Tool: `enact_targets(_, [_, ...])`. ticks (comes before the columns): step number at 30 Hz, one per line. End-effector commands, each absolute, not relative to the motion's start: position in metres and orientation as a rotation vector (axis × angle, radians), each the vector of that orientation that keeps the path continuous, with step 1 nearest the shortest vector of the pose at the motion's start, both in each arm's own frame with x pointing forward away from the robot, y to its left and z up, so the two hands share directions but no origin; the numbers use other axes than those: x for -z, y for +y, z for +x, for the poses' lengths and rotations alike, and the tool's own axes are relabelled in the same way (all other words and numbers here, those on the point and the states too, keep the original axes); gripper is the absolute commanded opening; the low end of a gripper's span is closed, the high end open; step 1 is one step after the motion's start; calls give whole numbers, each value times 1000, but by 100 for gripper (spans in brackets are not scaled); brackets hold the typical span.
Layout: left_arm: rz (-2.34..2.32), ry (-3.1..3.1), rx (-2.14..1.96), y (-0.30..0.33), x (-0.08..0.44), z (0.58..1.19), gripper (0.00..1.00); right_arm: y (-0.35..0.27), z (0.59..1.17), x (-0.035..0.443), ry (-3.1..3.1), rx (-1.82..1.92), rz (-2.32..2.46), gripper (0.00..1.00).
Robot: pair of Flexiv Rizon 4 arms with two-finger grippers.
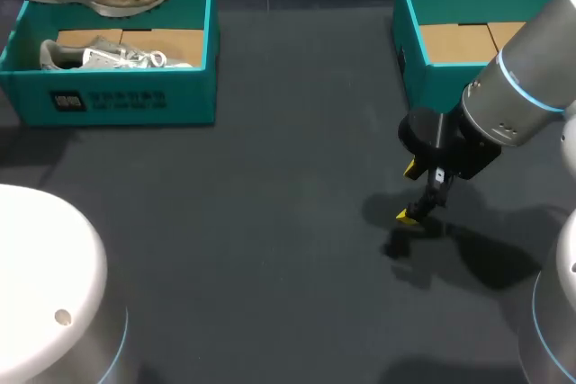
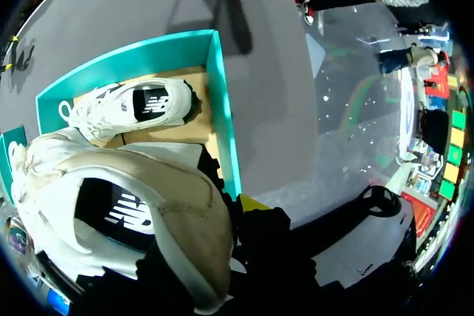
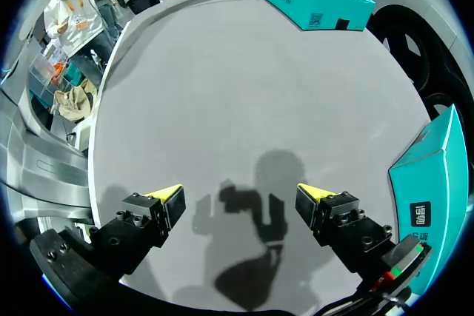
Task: Take the shoe out of the shoebox, open the shoe tongue, remove and reinsert the insole, then place the shoe into the shoebox
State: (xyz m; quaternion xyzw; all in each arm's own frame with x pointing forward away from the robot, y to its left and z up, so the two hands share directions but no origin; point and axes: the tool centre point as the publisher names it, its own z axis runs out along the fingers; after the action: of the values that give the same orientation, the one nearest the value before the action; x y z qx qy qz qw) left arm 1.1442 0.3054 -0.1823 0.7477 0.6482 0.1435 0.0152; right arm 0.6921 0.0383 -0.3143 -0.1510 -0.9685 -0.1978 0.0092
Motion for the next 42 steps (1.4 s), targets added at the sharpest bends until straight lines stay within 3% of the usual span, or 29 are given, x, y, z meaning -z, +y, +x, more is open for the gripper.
enact_targets(1, [2328,1996,-392,308,184,1160,0,38,690,315,-3028,618,-473,100])
enact_targets(14, [2328,1996,-392,308,184,1160,0,38,690,315,-3028,618,-473,100])
enact_targets(42, [2313,2207,-411,281,245,1199,0,38,690,315,-3028,618,-473,100])
